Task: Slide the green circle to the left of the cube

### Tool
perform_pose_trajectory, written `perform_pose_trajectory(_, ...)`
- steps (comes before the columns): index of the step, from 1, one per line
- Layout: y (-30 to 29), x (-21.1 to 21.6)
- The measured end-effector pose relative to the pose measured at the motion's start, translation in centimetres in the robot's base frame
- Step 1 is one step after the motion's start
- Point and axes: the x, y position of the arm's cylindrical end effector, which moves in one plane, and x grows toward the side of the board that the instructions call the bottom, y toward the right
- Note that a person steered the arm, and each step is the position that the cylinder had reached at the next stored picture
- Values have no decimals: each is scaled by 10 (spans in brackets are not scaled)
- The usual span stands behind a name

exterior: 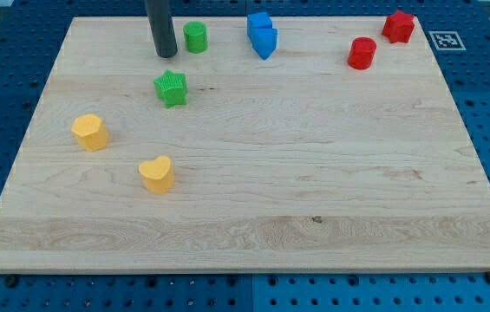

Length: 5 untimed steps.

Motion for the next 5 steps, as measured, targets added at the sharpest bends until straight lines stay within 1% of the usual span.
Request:
perform_pose_trajectory(1,0,0)
perform_pose_trajectory(4,0,-20)
perform_pose_trajectory(5,17,-22)
